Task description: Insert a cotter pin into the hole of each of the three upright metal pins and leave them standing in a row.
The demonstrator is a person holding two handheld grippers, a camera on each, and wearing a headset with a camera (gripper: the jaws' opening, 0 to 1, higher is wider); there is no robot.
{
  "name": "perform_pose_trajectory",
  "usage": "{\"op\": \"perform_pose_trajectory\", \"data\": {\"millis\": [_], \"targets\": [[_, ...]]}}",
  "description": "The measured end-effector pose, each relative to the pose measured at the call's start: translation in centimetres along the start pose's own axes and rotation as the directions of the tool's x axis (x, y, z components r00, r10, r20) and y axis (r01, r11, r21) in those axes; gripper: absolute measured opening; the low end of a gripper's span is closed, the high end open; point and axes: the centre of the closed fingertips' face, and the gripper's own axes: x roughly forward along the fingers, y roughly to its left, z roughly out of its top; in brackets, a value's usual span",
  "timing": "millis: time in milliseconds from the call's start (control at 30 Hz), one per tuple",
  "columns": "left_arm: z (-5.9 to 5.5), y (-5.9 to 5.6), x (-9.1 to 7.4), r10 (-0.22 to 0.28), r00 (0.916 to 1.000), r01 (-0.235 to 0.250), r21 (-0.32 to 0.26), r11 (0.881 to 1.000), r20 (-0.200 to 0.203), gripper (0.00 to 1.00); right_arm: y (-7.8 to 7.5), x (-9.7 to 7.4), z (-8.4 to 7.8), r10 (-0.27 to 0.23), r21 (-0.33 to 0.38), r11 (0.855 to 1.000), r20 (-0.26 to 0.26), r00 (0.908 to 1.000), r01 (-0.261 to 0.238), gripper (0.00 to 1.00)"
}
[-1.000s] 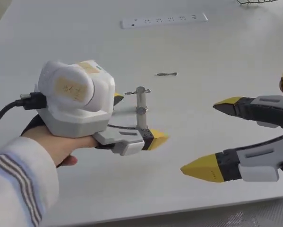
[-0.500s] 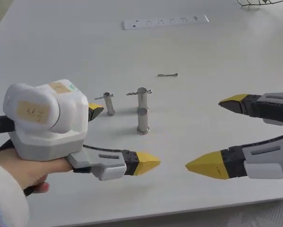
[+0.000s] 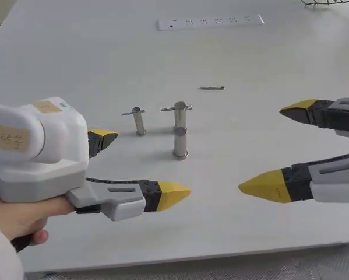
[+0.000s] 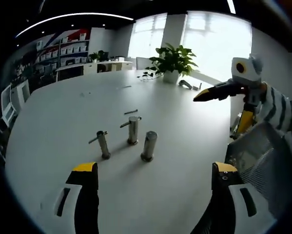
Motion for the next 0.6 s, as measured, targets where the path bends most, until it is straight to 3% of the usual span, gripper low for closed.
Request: {"op": "perform_pose_trajectory", "data": {"millis": [233,367,600], "targets": [[-0.2,-0.1,-0.5,-0.003,1.0,0.004,0.008,1.0,-0.005,0.97,-2.1,0.1,1.2,-0.009,-0.067,0.998,-0.035,0.9994,0.007,0.82],[-0.3,-0.1,-0.8,0.001,0.9999,-0.001,0.017,1.0,-0.012,0.97,-3.8,0.4,2.1,-0.013,-0.163,0.987,-0.057,0.9983,0.003,0.79],[-0.6,-0.2,-1.0,-0.004,0.9999,0.004,0.007,1.0,-0.016,0.97,-5.5,1.1,3.3,0.004,-0.244,0.969,-0.121,0.9927,-0.033,0.69]]}}
